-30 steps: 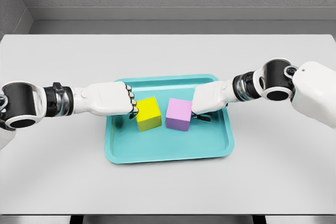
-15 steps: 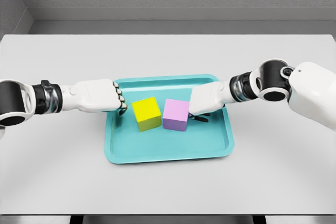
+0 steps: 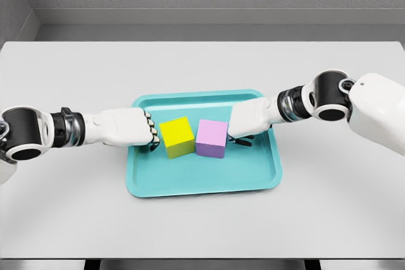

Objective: Push two cubes

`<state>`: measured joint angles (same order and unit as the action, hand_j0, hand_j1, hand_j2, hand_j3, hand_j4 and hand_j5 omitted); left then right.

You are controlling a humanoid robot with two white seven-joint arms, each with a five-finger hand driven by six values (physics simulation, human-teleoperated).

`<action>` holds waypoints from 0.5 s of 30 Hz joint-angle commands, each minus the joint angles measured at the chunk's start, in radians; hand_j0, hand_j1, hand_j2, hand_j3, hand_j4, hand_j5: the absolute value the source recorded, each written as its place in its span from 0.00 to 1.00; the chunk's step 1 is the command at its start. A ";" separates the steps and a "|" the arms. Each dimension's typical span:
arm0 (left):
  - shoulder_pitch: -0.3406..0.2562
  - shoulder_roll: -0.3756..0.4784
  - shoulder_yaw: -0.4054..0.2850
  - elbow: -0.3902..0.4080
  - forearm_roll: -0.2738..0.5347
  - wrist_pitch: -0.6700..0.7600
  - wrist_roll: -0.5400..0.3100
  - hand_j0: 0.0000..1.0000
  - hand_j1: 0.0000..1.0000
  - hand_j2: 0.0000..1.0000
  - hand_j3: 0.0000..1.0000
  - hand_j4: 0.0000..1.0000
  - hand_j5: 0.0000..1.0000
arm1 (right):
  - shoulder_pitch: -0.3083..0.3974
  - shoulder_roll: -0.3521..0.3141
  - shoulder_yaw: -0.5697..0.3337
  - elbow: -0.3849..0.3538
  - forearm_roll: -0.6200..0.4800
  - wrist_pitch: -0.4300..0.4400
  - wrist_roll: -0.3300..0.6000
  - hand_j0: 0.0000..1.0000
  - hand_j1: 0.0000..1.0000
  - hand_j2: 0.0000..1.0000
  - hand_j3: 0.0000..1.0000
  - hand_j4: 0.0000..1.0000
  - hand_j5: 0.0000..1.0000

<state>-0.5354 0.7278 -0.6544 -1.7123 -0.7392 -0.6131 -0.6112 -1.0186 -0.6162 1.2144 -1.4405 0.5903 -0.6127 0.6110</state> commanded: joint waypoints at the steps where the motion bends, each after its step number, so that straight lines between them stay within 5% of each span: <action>1: 0.000 0.001 0.002 0.003 0.003 0.002 0.000 0.50 0.50 0.50 0.50 0.50 0.50 | 0.000 -0.001 0.000 0.000 -0.003 0.002 0.000 0.17 0.17 0.17 0.17 0.17 0.17; 15: 0.000 -0.060 -0.002 0.066 -0.005 0.002 0.000 0.50 0.50 0.50 0.50 0.50 0.50 | -0.006 0.004 0.014 0.031 0.000 0.002 0.000 0.16 0.16 0.16 0.16 0.16 0.16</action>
<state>-0.5354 0.6725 -0.6564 -1.6512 -0.7447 -0.6120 -0.6111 -1.0247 -0.6133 1.2256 -1.4141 0.5924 -0.6128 0.6110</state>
